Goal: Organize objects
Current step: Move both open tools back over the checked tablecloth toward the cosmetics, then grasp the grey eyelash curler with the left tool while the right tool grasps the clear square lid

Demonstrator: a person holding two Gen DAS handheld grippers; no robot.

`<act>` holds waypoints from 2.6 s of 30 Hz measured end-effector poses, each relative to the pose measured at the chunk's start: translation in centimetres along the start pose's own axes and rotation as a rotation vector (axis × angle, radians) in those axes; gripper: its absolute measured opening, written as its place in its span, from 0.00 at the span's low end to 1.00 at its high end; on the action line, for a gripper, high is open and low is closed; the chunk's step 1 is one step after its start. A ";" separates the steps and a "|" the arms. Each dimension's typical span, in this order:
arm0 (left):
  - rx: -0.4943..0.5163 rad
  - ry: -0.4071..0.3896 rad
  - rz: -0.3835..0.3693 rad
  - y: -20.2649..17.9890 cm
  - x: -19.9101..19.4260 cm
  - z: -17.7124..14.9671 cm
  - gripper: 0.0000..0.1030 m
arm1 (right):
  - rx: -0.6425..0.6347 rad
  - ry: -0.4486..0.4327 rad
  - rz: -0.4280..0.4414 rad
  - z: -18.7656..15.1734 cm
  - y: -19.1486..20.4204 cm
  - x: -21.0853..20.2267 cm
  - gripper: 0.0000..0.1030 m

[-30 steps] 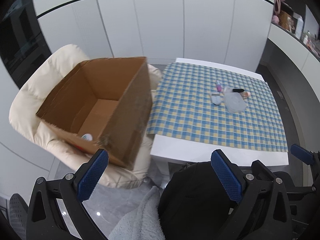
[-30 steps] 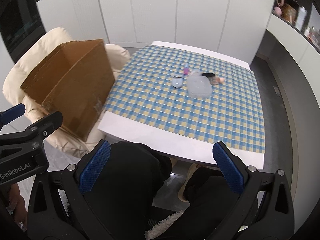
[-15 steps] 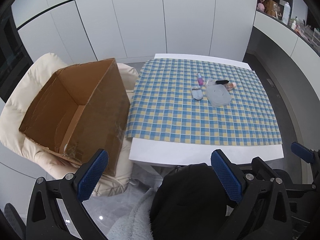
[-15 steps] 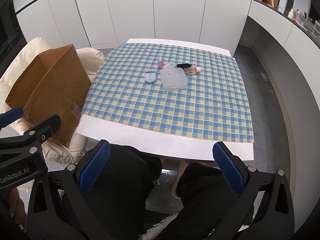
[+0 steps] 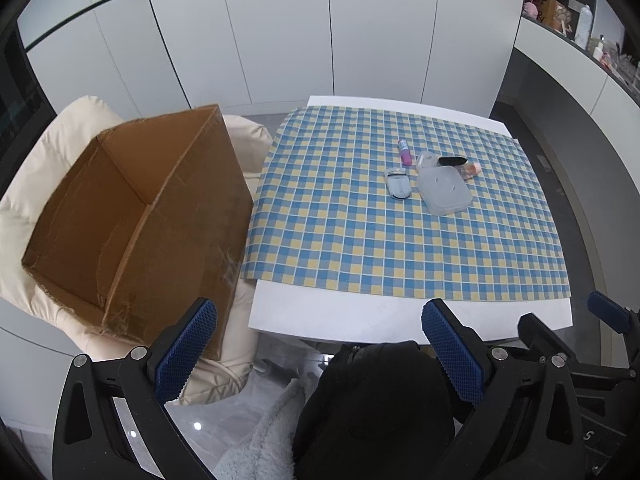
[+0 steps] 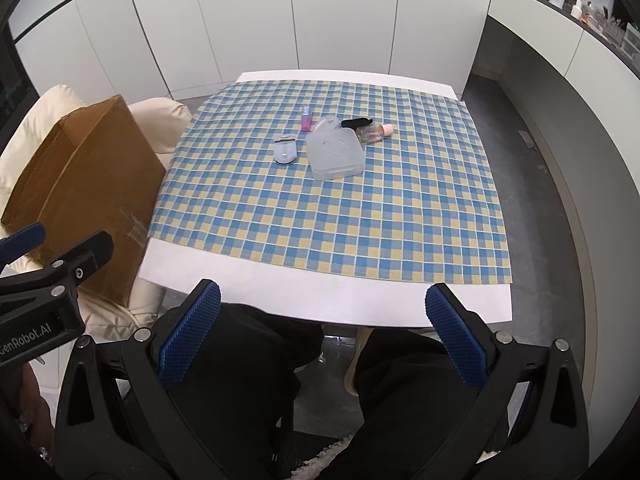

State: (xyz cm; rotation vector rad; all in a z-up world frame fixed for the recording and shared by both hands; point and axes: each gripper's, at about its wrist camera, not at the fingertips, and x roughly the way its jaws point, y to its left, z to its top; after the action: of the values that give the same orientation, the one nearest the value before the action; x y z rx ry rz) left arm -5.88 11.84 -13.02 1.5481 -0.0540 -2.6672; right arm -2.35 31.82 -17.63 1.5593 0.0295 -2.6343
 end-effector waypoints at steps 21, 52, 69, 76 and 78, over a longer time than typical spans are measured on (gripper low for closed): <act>-0.019 0.095 -0.010 -0.9 11.9 5.6 0.99 | 0.039 0.044 -0.009 7.6 -2.6 12.7 1.00; -0.046 0.238 -0.201 -6.4 25.6 11.1 0.99 | 0.103 0.059 -0.054 12.6 -3.9 25.1 0.84; 0.094 0.175 -0.099 -12.4 27.7 13.4 0.34 | 0.114 0.072 -0.044 12.5 -6.4 26.3 0.84; 0.099 0.172 -0.072 -10.7 27.0 11.9 0.34 | 0.090 0.052 -0.072 12.5 -5.8 25.9 0.84; 0.099 0.170 -0.061 -10.3 26.9 11.8 0.34 | 0.084 0.039 -0.082 12.6 -5.7 25.2 0.84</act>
State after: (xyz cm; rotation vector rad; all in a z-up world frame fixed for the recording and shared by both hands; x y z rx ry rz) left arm -29.73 20.37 -31.11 1.8295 -0.1353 -2.6023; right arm -25.93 35.31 -33.76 1.6702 -0.0153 -2.6998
